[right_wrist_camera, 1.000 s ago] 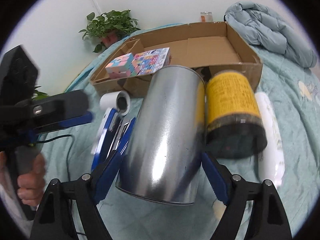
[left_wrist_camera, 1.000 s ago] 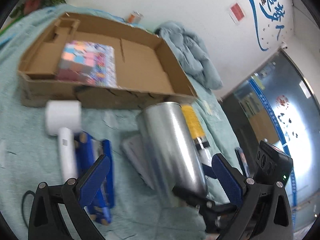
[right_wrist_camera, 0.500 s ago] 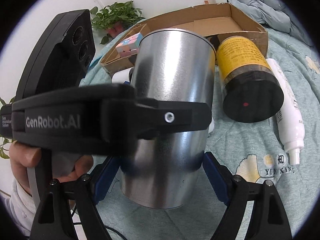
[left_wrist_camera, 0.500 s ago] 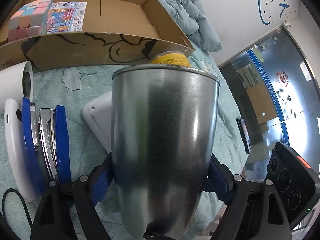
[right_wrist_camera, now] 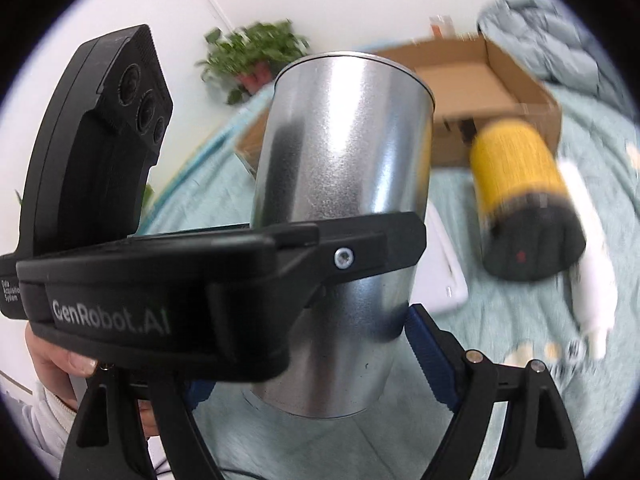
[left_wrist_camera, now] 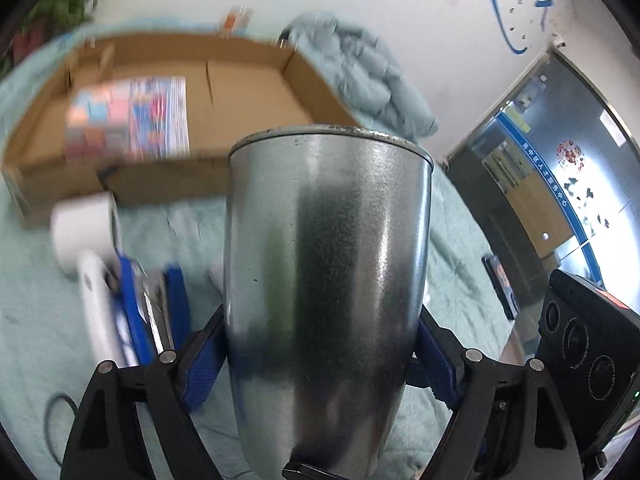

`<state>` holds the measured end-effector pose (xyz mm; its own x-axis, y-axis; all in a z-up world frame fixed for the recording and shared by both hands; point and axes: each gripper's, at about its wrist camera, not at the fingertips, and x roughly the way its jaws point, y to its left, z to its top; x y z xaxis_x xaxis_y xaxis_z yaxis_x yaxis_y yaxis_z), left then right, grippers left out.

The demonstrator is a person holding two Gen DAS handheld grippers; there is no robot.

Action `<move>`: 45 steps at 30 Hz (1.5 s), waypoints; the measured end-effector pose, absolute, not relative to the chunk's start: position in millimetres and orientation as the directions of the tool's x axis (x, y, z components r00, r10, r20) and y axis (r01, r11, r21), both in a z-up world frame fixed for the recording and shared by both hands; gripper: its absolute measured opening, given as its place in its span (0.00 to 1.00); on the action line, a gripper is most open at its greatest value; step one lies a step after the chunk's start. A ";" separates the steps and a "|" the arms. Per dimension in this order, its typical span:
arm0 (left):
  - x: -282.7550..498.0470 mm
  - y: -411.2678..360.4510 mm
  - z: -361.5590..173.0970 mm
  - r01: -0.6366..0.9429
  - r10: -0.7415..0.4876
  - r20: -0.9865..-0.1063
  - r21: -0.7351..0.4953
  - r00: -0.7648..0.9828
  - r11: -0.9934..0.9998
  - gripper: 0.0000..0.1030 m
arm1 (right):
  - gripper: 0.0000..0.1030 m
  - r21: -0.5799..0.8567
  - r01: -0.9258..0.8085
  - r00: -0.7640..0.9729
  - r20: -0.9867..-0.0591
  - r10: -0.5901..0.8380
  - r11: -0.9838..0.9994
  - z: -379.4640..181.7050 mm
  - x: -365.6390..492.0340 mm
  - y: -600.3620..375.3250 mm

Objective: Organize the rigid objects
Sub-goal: 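Grasp the silver metal canister with the left tool and lift it, then carry the canister into the box and stand it beside the game box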

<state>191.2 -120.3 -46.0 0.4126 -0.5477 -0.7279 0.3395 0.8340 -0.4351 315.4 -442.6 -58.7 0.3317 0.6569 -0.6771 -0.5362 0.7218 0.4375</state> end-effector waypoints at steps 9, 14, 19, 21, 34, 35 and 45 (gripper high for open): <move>218.5 -121.2 26.9 0.394 -0.520 -0.668 -0.348 0.533 0.851 0.80 | 0.81 0.366 -0.628 0.395 -0.610 0.687 0.687 -2.3 347.2 -433.9; 244.0 -116.9 56.0 0.393 -0.519 -0.641 -0.345 0.565 0.853 0.80 | 0.81 0.351 -0.642 0.426 -0.576 0.698 0.682 13.1 363.3 -425.6; 277.4 -110.7 88.2 0.393 -0.510 -0.636 -0.330 0.579 0.858 0.80 | 0.81 0.348 -0.651 0.433 -0.560 0.707 0.674 37.9 401.9 -416.9; 294.5 -110.6 105.9 0.403 -0.508 -0.631 -0.317 0.586 0.859 0.80 | 0.81 0.333 -0.662 0.428 -0.568 0.703 0.672 48.5 414.4 -415.0; 417.6 -108.0 91.1 0.299 -0.496 -0.727 -0.396 0.475 0.868 0.80 | 0.81 0.392 -0.639 0.221 -0.731 0.646 0.662 34.3 519.9 -386.3; 427.6 -108.4 79.7 0.284 -0.495 -0.743 -0.407 0.450 0.868 0.80 | 0.81 0.405 -0.630 0.204 -0.737 0.644 0.663 28.8 522.1 -385.3; 479.6 -109.6 -18.5 0.157 -0.560 -0.781 -0.538 0.278 0.828 0.80 | 0.81 0.434 -0.576 0.063 -0.821 0.567 0.692 -47.6 557.6 -380.3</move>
<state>479.6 -109.6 -18.5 0.2779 -0.5597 -0.7807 0.1575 0.8283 -0.5378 557.6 -380.3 -47.6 0.0628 0.5670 -0.8213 -0.5764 0.6924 0.4340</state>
